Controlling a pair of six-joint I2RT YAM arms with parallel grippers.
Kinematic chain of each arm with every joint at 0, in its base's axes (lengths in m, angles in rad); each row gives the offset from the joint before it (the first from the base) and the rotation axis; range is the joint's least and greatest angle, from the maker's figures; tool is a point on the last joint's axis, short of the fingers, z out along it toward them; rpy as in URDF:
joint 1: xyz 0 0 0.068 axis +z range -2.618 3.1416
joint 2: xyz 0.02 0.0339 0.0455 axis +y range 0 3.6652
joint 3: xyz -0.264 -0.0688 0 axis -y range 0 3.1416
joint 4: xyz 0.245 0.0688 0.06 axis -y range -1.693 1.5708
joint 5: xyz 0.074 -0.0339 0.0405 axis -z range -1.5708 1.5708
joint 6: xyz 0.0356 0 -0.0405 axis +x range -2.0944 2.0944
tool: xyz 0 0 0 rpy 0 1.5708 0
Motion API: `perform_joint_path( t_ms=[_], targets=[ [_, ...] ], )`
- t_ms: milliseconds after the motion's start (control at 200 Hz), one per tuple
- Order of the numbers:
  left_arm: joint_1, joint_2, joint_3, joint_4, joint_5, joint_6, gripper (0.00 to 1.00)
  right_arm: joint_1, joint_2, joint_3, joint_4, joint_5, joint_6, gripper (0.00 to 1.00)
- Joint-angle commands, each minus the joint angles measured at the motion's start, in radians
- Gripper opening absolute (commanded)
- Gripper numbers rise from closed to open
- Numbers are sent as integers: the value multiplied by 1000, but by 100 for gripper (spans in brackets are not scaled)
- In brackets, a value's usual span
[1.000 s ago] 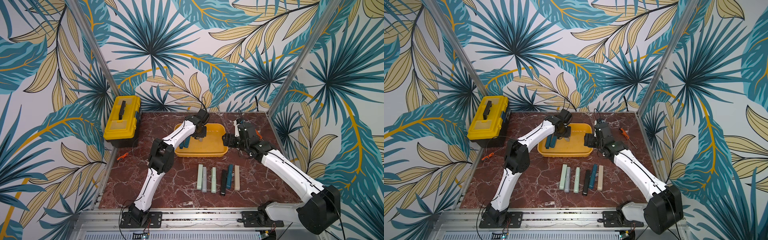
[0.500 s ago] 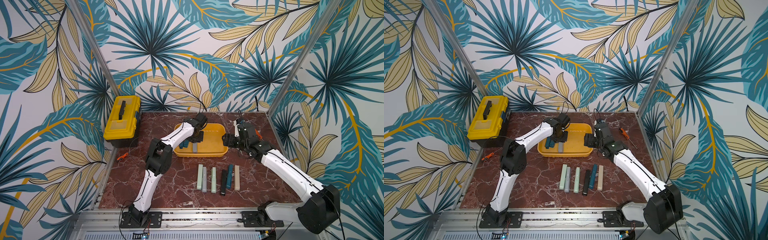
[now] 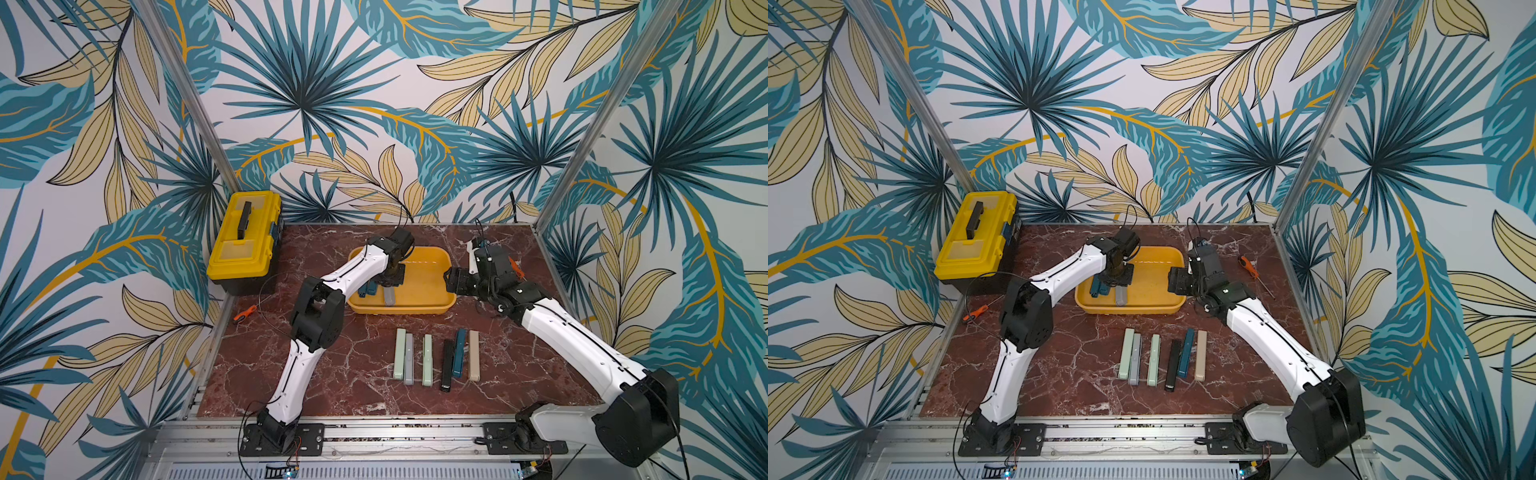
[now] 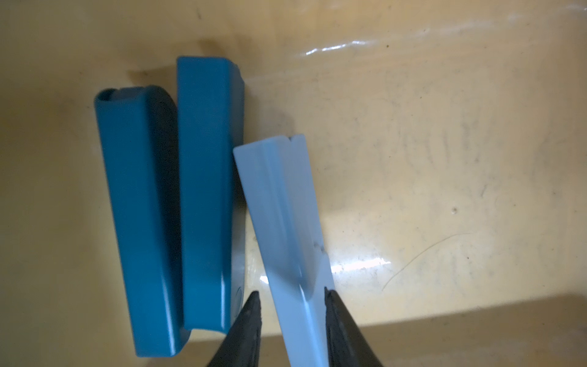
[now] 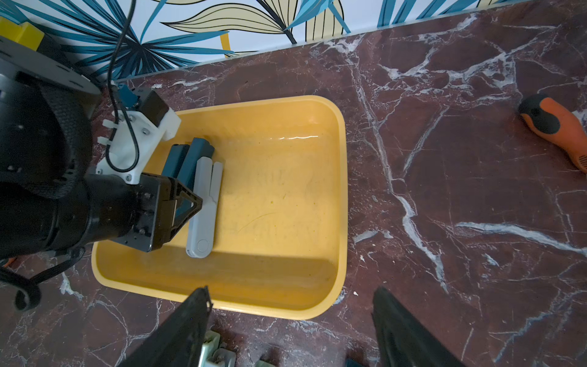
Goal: Put the pruning pliers into the storage box
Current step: Place the pruning pliers in the storage box.
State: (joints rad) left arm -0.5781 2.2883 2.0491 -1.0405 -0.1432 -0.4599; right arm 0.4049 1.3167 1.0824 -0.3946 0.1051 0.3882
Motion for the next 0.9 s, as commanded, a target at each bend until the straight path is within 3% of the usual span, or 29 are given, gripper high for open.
perform_joint_path(
  t_ms=[0,406,896],
  targets=[
    [0,-25,40,-27,-24,13,36,5,13,-13,-18,12,-6,82],
    [-14,10,81,-93,-17,-3,46,4,23,-16,-9,4,-5,82],
    [2,92,105,-55,44,-21,41,3,26,-21,-17,18,-17,82]
  ],
)
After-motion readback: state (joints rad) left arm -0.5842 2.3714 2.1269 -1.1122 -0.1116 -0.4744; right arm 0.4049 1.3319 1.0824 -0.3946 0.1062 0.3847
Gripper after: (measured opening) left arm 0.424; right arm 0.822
